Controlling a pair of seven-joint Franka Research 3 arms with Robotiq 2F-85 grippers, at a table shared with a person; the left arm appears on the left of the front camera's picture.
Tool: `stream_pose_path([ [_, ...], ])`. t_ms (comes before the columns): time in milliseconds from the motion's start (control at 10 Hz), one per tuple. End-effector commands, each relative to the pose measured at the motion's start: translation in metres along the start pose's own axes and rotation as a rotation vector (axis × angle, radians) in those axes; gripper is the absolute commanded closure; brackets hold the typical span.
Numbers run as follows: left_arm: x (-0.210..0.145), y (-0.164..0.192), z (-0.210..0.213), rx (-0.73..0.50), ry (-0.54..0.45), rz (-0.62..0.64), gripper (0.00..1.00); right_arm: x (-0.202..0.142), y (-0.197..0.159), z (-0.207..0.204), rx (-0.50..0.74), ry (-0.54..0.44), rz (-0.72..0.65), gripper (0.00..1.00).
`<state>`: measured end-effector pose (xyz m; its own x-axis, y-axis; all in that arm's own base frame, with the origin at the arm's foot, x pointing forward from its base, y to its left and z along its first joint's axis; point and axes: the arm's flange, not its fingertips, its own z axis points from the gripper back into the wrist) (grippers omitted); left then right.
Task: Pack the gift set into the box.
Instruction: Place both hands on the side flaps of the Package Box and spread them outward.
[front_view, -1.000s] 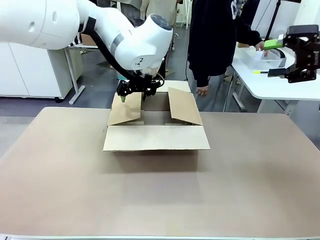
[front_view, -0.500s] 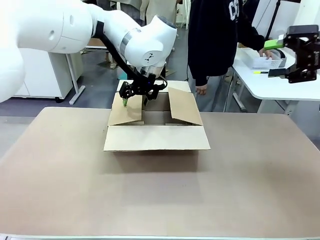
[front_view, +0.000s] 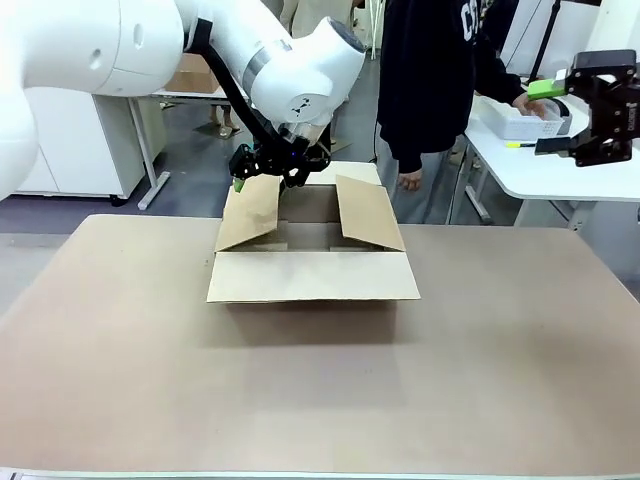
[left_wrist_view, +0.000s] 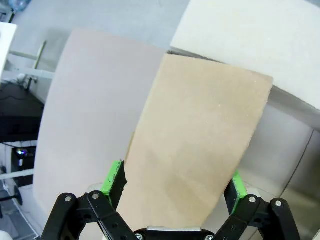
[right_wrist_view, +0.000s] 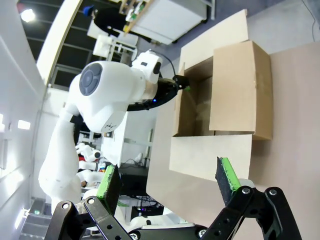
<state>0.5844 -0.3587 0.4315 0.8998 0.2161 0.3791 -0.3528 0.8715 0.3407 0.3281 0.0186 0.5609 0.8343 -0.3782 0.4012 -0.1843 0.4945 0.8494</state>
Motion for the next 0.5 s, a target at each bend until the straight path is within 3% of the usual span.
stream_pose_path([
  [0, -0.003, 0.016, 0.004, 0.038, -0.039, 0.015, 0.00, 0.003, 0.000, -0.004, 0.025, -0.013, 0.025, 0.00],
  [400, 0.007, 0.059, 0.002, -0.001, -0.002, 0.021, 0.00, 0.003, 0.000, -0.004, 0.025, -0.013, 0.025, 0.00],
])
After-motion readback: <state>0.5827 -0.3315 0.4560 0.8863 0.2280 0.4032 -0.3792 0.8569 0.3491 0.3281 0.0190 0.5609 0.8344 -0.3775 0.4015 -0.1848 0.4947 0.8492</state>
